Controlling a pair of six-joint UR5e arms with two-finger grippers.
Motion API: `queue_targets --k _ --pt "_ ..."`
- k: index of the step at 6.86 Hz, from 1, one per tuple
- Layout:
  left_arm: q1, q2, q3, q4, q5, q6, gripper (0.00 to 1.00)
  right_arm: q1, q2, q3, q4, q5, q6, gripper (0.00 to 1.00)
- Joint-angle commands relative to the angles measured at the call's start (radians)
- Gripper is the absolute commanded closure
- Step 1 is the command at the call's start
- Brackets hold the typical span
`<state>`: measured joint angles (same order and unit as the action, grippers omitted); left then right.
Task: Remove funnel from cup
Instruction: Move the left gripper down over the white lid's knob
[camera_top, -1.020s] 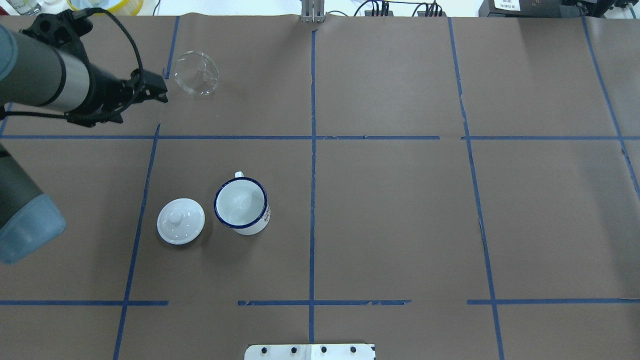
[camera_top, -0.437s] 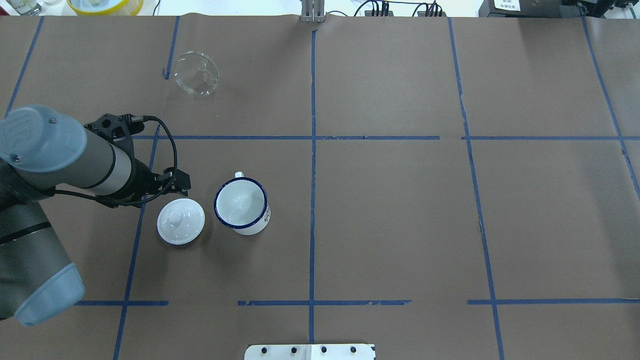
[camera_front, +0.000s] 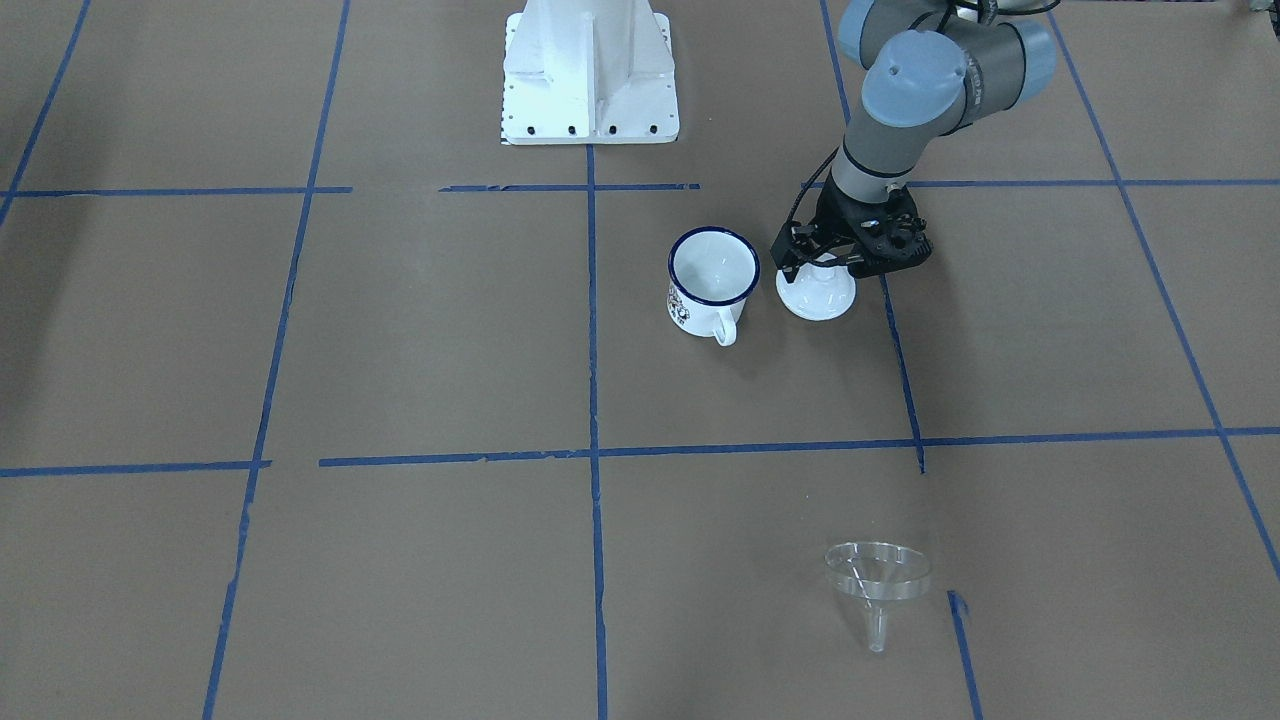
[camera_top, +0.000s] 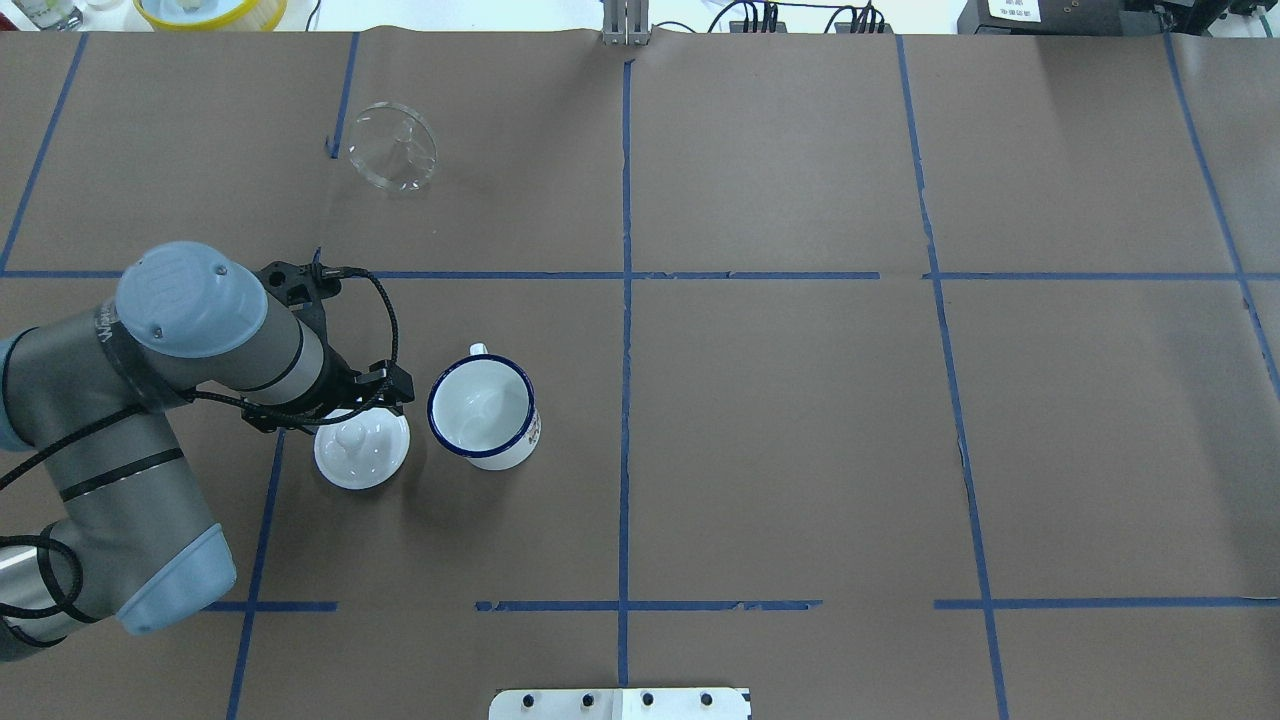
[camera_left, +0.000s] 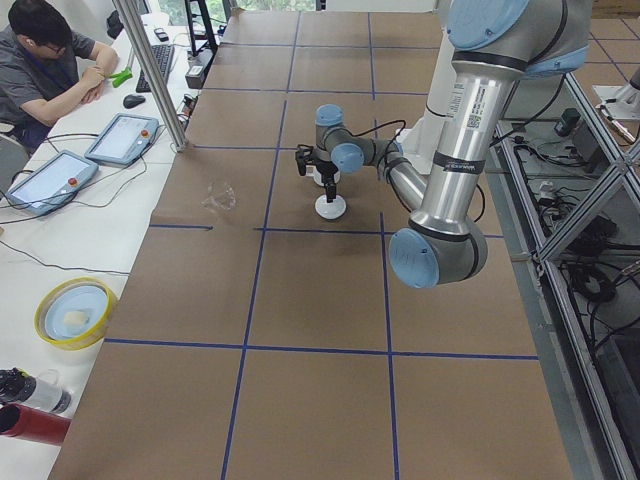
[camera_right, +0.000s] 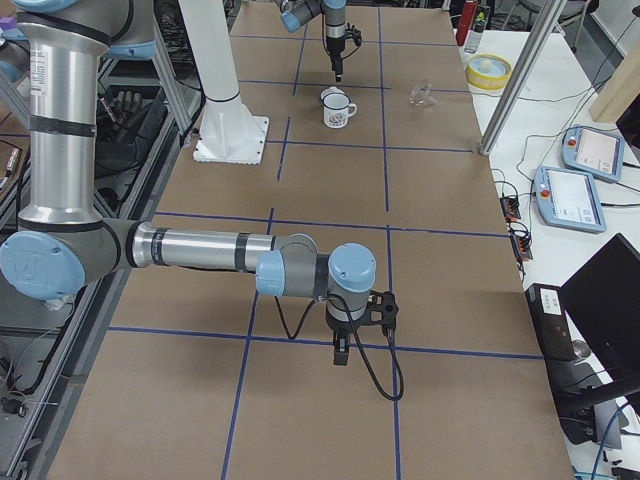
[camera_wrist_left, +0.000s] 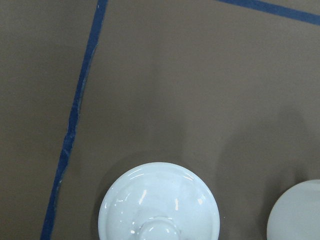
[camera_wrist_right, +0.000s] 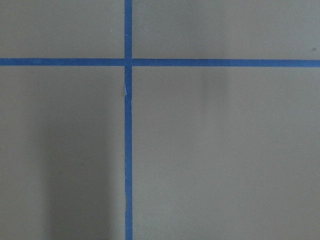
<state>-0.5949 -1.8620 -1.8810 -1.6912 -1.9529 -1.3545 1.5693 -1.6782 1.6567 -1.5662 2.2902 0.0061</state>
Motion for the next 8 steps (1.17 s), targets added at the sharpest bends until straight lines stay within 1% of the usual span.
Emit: queue_targets --k 1,3,5,8 --pt "0.003 0.003 0.016 -0.019 0.000 0.035 0.15 0.000 0.000 0.000 0.000 0.000 0.000 0.00" --pt "0.003 0.021 0.008 -0.024 -0.001 0.060 0.14 0.000 0.000 0.000 0.000 0.000 0.000 0.00" --pt "0.003 0.070 0.005 -0.095 -0.001 0.058 0.14 0.000 0.000 0.000 0.000 0.000 0.000 0.00" --pt "0.004 0.067 -0.004 -0.102 -0.006 0.051 0.14 0.000 0.000 0.000 0.000 0.000 0.000 0.00"
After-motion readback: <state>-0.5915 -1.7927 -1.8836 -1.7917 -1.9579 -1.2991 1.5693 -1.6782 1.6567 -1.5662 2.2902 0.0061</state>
